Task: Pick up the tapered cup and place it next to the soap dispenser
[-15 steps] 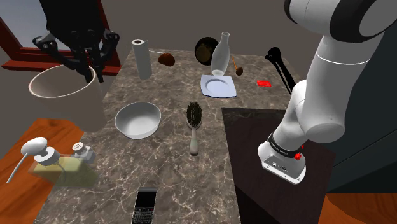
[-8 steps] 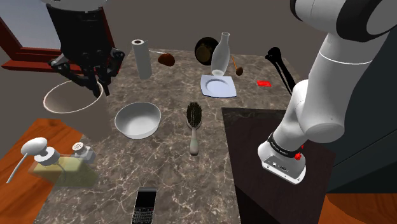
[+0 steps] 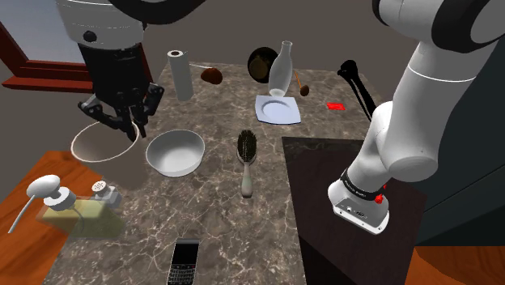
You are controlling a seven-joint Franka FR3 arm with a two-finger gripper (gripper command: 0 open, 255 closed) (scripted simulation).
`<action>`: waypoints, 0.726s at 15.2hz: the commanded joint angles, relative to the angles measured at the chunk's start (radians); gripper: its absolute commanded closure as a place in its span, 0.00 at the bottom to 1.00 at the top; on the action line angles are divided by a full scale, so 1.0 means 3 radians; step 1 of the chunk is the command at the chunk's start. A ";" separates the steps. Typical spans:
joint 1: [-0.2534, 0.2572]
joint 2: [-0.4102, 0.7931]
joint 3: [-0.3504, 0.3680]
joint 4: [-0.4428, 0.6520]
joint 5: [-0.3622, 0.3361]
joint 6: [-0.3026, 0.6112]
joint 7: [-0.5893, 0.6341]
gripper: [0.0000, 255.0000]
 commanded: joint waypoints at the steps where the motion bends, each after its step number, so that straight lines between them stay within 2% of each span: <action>1: -0.0001 0.0003 -0.0001 -0.0090 0.0000 0.0095 -0.0007 1.00; 11: -0.0006 0.0030 -0.0007 -0.0504 -0.0001 0.0533 -0.0038 1.00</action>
